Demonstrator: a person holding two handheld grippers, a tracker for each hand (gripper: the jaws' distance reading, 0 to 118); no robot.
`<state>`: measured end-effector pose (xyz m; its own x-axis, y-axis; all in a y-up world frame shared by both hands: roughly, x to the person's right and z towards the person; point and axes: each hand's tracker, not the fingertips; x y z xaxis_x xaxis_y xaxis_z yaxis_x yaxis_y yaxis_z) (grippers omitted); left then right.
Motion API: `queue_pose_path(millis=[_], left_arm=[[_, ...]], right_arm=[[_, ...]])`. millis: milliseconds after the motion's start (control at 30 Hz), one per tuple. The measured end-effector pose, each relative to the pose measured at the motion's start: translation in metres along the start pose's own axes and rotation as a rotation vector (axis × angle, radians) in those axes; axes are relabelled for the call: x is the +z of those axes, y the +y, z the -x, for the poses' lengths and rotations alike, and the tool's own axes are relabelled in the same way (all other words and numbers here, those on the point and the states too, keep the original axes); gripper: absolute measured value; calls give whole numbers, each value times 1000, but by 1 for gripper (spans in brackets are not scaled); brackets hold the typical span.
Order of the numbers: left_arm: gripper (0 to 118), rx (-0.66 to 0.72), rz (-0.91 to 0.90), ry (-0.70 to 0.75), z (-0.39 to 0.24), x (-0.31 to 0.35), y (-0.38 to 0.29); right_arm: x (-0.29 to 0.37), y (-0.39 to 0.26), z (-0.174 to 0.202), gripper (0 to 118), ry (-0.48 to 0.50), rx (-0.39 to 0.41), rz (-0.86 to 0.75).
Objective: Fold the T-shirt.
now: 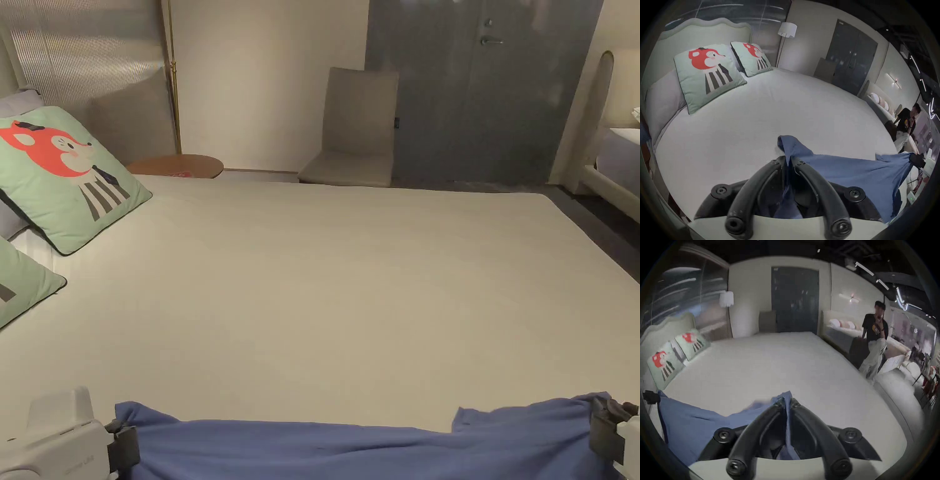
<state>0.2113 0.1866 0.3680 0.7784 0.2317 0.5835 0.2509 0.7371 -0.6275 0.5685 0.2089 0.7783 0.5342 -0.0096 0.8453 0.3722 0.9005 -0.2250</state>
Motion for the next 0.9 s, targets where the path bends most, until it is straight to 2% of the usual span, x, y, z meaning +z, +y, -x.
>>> queue_pose_path(millis=[167, 500, 633, 900], left_arm=[[2, 47, -105, -73, 5, 56, -2], [2, 18, -346, -102, -5, 152, -16], [2, 23, -438, -113, -7, 178, -16], [2, 16, -516, -134, -21, 190, 15]], right_arm=[[75, 11, -6, 2, 12, -42, -167], [178, 11, -14, 2, -8, -86, -385], [203, 17, -18, 2, -13, -117, -466], [212, 48, -12, 2, -27, -82, -550]])
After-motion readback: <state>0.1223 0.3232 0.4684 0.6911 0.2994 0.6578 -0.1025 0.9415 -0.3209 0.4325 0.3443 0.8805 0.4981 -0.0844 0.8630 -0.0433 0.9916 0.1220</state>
